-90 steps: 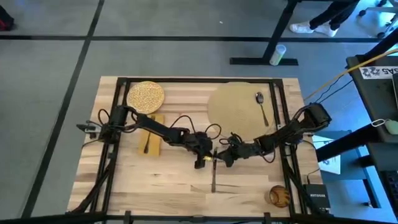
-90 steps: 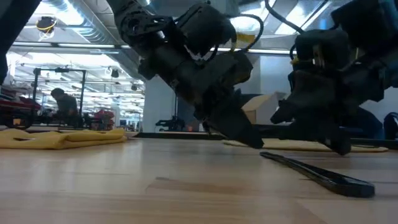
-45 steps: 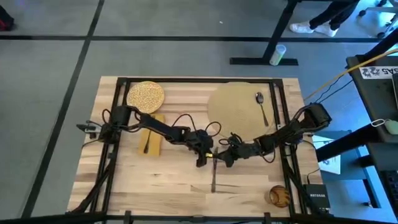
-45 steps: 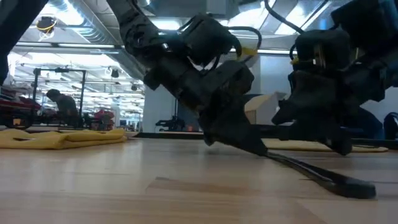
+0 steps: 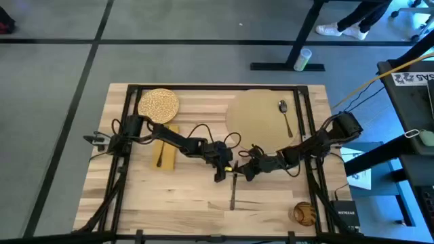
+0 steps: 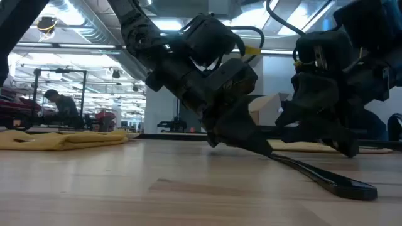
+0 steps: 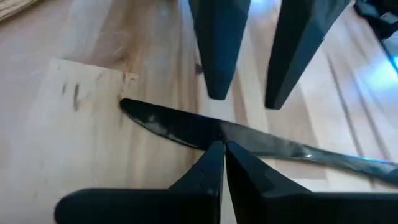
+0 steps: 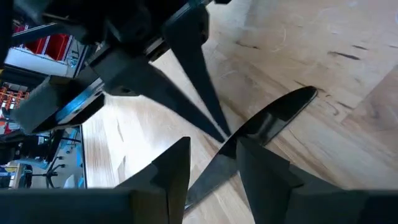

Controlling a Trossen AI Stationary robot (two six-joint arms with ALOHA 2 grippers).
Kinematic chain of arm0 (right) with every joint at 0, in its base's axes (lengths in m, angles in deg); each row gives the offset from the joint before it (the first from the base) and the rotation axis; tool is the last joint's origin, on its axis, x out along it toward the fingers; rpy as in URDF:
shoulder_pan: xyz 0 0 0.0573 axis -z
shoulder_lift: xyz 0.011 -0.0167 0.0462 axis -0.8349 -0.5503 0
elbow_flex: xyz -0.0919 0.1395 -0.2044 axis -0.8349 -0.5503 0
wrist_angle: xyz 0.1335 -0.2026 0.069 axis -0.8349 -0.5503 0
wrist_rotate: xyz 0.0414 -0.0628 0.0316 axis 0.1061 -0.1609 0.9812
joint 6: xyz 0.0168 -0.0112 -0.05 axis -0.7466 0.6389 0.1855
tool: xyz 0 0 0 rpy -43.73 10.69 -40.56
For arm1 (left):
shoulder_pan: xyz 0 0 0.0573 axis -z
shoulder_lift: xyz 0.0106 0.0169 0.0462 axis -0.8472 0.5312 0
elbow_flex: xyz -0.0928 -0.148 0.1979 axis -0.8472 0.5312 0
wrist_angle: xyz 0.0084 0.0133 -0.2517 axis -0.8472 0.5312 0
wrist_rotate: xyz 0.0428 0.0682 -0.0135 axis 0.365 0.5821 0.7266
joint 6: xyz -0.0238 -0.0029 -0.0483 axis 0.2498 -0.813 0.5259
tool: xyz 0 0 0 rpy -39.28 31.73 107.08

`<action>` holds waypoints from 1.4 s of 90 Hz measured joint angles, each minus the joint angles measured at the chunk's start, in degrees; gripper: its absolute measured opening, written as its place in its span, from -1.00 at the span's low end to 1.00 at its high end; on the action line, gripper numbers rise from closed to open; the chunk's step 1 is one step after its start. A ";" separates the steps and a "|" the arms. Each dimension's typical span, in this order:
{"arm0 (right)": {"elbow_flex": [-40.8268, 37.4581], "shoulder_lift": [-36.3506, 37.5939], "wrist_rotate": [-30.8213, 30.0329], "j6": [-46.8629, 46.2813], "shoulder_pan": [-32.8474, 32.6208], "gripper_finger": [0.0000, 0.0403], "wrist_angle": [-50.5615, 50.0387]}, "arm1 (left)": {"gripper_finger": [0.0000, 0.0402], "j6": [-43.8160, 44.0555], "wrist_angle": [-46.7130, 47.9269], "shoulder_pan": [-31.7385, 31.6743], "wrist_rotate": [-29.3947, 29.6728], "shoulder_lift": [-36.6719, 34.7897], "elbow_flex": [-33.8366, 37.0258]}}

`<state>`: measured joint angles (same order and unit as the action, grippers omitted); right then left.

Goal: Set table place
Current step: Put the knife to the left of the spoon on the woven mat

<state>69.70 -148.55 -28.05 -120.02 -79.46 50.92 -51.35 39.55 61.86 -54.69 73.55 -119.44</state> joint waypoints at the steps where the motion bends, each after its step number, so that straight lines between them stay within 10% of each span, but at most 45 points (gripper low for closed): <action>1: 0.00 0.00 0.01 0.00 0.00 -0.39 0.00 | -1.00 0.23 -0.03 -0.07 -0.34 0.00 -0.04; 126: 5.90 0.00 4.76 3.56 2.21 -0.39 -16.22 | -1.00 3.88 -0.95 -2.23 0.48 2.28 -0.42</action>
<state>75.60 -148.55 -23.29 -116.45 -77.25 34.70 -47.47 38.60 59.62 -54.21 75.84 -119.87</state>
